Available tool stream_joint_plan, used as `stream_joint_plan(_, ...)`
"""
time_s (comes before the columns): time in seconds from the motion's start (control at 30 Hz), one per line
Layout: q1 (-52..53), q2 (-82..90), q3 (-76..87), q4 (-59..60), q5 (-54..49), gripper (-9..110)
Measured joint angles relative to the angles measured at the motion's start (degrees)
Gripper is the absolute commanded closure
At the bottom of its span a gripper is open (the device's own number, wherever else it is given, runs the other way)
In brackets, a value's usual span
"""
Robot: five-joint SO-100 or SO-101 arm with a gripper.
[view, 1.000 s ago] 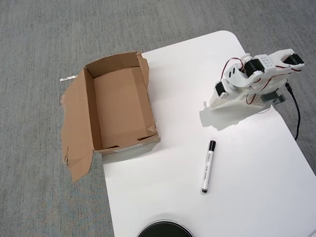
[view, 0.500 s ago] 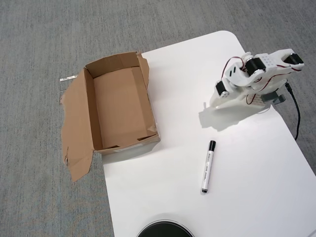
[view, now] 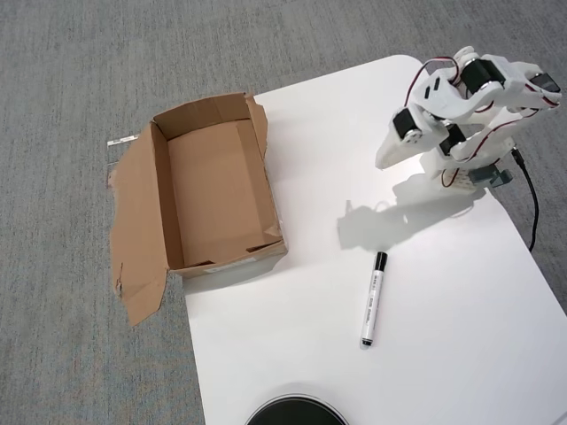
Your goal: Grasp a pen and put it in the box.
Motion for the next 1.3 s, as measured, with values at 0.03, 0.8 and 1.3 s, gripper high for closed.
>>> stream_joint_plan(0.03, -0.1, -2.0, -2.2, 0.0, 0.0, 101)
stream_joint_plan(0.8, -4.2, -31.3, -34.9, 0.0, 0.1, 101)
stream_joint_plan(1.3, -14.7, -34.7, -36.4, 0.0, 29.8, 101)
